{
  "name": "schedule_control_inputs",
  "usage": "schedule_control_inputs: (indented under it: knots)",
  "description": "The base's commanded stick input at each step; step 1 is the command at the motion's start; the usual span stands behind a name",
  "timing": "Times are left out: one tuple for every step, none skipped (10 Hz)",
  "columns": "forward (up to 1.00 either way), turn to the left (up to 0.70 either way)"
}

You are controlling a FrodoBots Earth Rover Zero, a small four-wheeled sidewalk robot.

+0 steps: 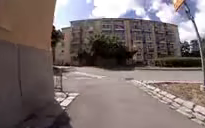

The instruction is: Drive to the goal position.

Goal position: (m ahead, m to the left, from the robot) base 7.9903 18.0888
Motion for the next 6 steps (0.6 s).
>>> schedule_control_inputs:
  knots:
    - [0.85, 0.00]
    - [0.85, 0.00]
    - [0.85, 0.00]
    - [0.85, 0.00]
    - [0.85, 0.00]
    - [0.85, 0.00]
